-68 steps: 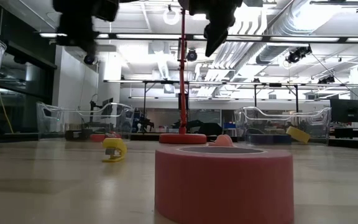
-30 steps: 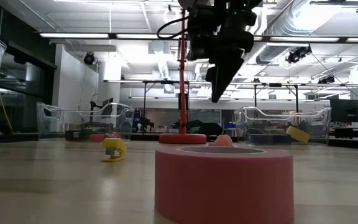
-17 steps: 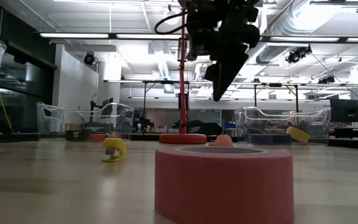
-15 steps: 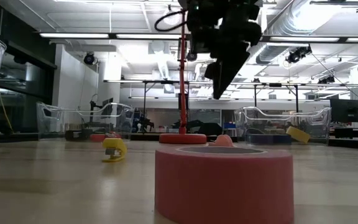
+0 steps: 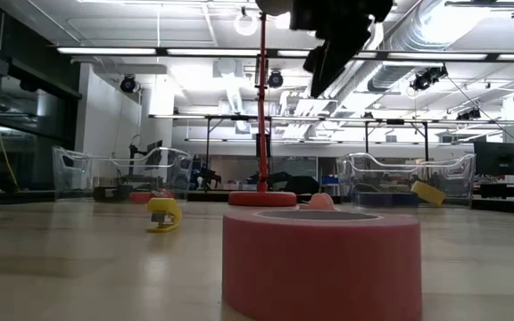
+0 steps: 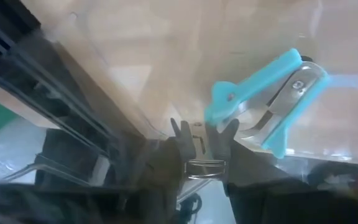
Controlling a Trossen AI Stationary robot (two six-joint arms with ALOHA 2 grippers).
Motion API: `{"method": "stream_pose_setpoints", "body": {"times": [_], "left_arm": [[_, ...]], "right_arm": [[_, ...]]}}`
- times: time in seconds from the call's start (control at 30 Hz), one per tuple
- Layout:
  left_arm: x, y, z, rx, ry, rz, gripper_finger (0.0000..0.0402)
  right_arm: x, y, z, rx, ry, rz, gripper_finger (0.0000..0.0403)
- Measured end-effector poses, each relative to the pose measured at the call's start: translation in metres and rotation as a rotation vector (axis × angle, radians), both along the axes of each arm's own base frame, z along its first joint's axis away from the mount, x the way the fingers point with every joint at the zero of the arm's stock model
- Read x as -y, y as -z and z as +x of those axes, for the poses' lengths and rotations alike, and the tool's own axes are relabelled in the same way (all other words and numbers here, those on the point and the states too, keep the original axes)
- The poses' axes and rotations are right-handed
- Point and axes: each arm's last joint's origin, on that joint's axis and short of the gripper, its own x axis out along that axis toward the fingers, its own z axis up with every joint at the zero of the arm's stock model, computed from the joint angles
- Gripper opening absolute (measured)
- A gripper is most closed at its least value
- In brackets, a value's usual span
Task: Pick and place Stapler, Stapler remover, tape
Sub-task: Put the black stapler remover into the bottom transparent bin, then put the pink stapler remover into the bottom transparent bin
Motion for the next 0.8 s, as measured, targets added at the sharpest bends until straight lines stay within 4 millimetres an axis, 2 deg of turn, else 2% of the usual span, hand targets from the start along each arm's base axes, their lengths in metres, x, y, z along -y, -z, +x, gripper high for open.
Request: {"method": "stream_pose_setpoints", "body": {"times": [0.13, 0.37, 0.47, 0.67, 0.8], "left_arm": [[-0.001, 0.0, -0.001, -0.002, 0.003, 0.007, 0.0106], [0.002, -0.004, 0.002, 0.012, 0.014, -0.004, 0.0242], [0.004, -0.011, 0.005, 0.026, 0.009, -0.013, 0.028], [0.003, -0.036, 0.005, -0.003, 0.002, 0.062, 0.0289], [0.0, -0.067, 0.007, 0.082, -0.042, 0.171, 0.0277]], "right_arm": [[-0.004, -0.011, -0.008, 0.032, -0.003, -0.028, 0.0222], [-0.006, -0.017, -0.015, 0.023, -0.01, -0.03, 0.0222], [-0.006, -0.016, -0.017, -0.001, -0.013, -0.028, 0.0222], [-0.007, -0.015, -0.019, -0.018, -0.028, -0.032, 0.0222], [-0.009, -0.014, -0.019, -0.027, -0.036, -0.026, 0.0222]]}}
